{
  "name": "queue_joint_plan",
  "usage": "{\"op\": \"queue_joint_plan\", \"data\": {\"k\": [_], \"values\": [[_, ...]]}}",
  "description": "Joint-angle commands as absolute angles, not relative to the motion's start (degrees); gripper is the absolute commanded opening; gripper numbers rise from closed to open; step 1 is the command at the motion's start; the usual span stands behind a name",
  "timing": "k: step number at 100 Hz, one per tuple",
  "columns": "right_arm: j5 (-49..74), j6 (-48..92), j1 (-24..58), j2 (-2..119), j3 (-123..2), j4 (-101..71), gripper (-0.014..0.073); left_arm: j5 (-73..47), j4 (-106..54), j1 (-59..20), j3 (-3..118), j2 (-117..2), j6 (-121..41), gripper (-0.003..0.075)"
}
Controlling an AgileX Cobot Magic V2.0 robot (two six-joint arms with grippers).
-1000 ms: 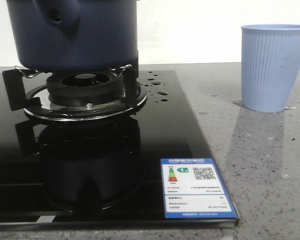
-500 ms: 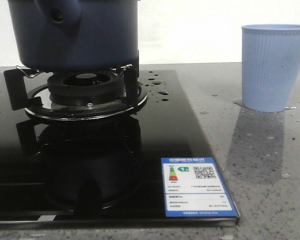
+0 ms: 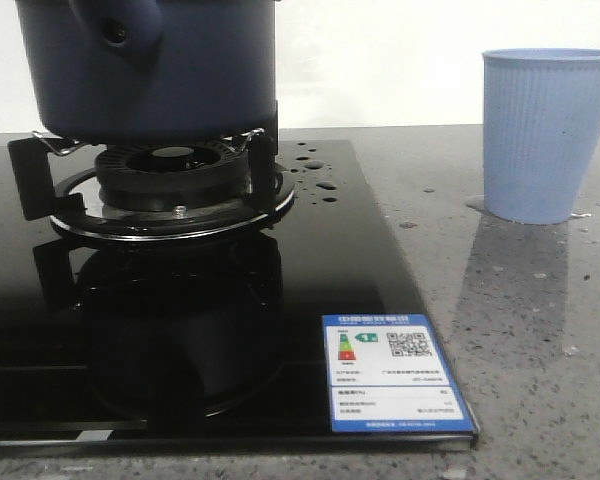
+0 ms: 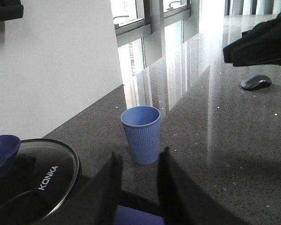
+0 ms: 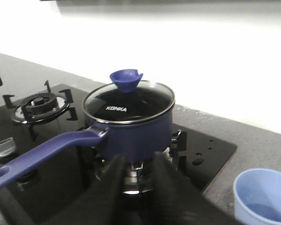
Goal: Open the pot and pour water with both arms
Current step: 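Grasp the blue lid knob with the left gripper and lift the lid, then lower the right gripper onto the light blue cup and grasp it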
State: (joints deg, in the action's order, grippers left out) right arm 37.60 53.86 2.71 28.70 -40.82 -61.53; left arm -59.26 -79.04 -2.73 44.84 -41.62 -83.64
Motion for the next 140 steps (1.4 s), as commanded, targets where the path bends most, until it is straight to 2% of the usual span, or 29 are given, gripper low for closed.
{"op": "queue_joint_plan", "data": {"k": [1,5,9,14,36,69,94,106,125,140], "values": [[32.46,55.05,2.67,29.38,-42.62,-64.36,0.0419,-53.26,-82.59,-5.62,47.58,-44.71,-84.94,0.0452],[31.39,55.05,2.67,29.38,-42.62,-64.36,0.0530,-50.09,-82.40,-7.10,48.21,-46.03,-84.94,0.0545],[30.63,55.05,2.67,29.38,-42.62,-64.36,0.0615,-47.06,-81.72,-8.54,48.96,-47.35,-84.94,0.0585],[30.07,55.05,2.67,29.38,-42.62,-64.36,0.0670,-44.23,-80.41,-10.06,50.05,-49.40,-84.94,0.0590],[29.59,55.05,3.70,29.38,-42.62,-64.36,0.0654,-42.68,-77.93,-11.92,58.51,-62.13,-87.00,0.0514],[29.46,55.05,3.70,29.38,-42.62,-64.36,0.0654,-45.71,-79.29,-11.92,69.43,-76.35,-92.52,0.0517],[29.46,55.05,3.70,29.38,-42.62,-64.36,0.0654,-41.13,-81.06,-11.92,71.67,-80.06,-92.52,0.0570],[29.46,55.05,3.70,29.38,-42.62,-64.36,0.0654,-38.12,-80.95,-11.68,71.72,-80.91,-92.52,0.0572],[29.46,55.05,3.70,29.38,-42.62,-64.33,0.0654,-47.65,-81.09,-8.02,72.06,-83.78,-92.52,0.0567],[29.57,55.05,3.70,29.38,-42.62,-63.84,0.0654,-49.21,-81.74,-6.28,72.06,-84.62,-92.52,0.0567]]}}
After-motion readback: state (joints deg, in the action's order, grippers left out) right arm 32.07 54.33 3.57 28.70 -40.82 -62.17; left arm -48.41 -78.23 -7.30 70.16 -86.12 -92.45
